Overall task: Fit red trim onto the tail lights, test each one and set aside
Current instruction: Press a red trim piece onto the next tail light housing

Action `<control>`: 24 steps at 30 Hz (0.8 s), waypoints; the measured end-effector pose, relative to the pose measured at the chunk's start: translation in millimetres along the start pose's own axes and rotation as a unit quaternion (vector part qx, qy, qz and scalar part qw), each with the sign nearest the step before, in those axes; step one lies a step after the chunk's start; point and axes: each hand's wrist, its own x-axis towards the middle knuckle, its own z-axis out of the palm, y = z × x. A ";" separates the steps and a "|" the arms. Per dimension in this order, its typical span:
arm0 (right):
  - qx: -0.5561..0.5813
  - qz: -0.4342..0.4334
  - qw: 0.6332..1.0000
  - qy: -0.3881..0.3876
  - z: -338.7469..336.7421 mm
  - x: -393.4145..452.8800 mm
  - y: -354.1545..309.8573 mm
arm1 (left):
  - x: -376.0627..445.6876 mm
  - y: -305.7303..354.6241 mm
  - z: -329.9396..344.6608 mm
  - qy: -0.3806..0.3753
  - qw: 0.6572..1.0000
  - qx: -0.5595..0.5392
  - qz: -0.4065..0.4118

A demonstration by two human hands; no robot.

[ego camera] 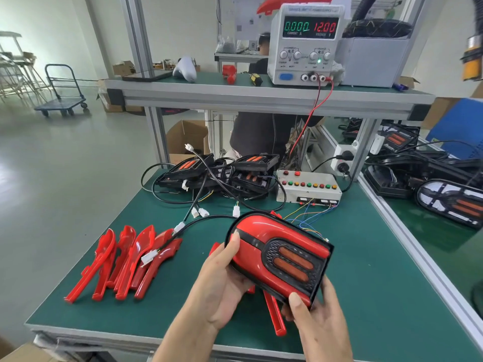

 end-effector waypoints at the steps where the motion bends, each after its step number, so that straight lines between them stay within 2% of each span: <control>1: -0.005 -0.010 1.000 0.005 0.8 1.4 -3.2 | 1.2 -0.8 -0.4 0.002 1.000 -0.009 0.006; 5: -0.015 -0.037 0.999 -0.007 2.2 5.5 -14.6 | 5.1 -4.7 -2.6 0.012 0.998 -0.061 0.011; 11: -0.051 -0.051 0.997 -0.039 6.8 8.6 -24.8 | 6.8 -2.3 -8.4 -0.015 0.993 -0.118 0.018; 19: -0.135 -0.108 0.984 -0.040 5.2 4.1 -32.8 | 0.4 -6.6 -8.8 -0.078 0.990 -0.094 0.073; 24: -0.129 -0.093 0.987 -0.024 -2.7 7.1 -27.2 | -3.6 -6.1 -2.1 -0.107 0.986 -0.056 0.115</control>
